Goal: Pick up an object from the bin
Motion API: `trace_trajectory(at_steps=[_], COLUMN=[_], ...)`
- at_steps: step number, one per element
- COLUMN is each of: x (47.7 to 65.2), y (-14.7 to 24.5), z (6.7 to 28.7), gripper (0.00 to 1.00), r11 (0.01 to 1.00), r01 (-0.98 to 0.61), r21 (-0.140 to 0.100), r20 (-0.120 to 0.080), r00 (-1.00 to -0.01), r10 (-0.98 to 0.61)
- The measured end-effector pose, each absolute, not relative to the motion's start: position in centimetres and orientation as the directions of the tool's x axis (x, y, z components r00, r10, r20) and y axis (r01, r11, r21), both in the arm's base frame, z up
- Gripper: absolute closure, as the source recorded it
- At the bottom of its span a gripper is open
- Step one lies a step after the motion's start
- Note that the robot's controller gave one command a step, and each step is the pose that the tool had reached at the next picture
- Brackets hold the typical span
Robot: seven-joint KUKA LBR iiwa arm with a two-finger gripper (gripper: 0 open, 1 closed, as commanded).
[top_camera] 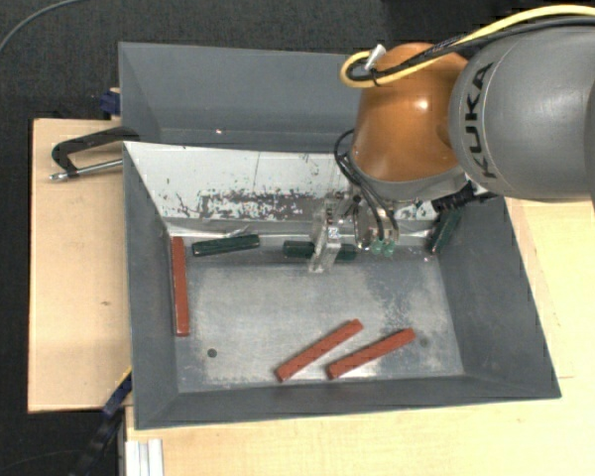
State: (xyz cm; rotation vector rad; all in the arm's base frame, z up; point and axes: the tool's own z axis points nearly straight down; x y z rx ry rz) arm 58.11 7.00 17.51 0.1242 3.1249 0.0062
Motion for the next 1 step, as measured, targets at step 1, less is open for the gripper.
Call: trace_trajectory(at_steps=[1], x=[58.31], y=[7.14], z=[19.64], gripper=[1.0], r11=[0.997], r01=[0.079], r21=[0.004], r20=[-0.01], r00=[-0.997], r10=[0.079])
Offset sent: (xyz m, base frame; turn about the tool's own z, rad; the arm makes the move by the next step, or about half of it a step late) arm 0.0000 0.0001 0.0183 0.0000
